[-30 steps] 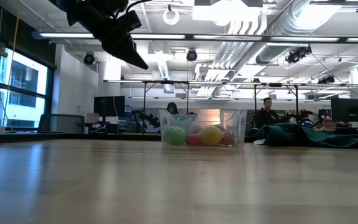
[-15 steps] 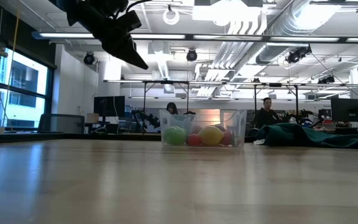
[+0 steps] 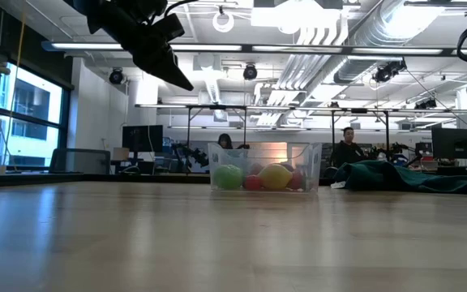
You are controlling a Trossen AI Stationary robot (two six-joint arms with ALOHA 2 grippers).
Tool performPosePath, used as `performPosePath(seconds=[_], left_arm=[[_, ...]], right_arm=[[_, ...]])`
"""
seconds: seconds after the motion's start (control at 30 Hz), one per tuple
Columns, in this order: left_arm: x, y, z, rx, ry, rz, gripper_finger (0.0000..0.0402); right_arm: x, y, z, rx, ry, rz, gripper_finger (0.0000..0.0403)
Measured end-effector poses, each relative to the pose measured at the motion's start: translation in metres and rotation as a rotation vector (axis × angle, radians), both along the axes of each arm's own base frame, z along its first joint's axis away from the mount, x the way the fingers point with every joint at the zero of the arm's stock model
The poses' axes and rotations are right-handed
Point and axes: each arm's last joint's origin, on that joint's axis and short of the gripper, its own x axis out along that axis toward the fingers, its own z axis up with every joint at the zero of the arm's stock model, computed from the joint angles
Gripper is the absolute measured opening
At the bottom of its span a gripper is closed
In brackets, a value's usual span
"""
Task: Pick and placing Produce into tupperware
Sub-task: Put the yellow lemon into the transparent bin
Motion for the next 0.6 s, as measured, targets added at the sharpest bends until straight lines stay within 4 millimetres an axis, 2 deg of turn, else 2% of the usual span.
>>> performPosePath(seconds=[0.6], left_arm=[[0.0000, 0.0000, 0.0000, 0.000, 0.000, 0.000, 0.0124]], right_arm=[[-0.0015, 0.0004, 0.0002, 0.026, 0.044, 0.033, 0.0220]])
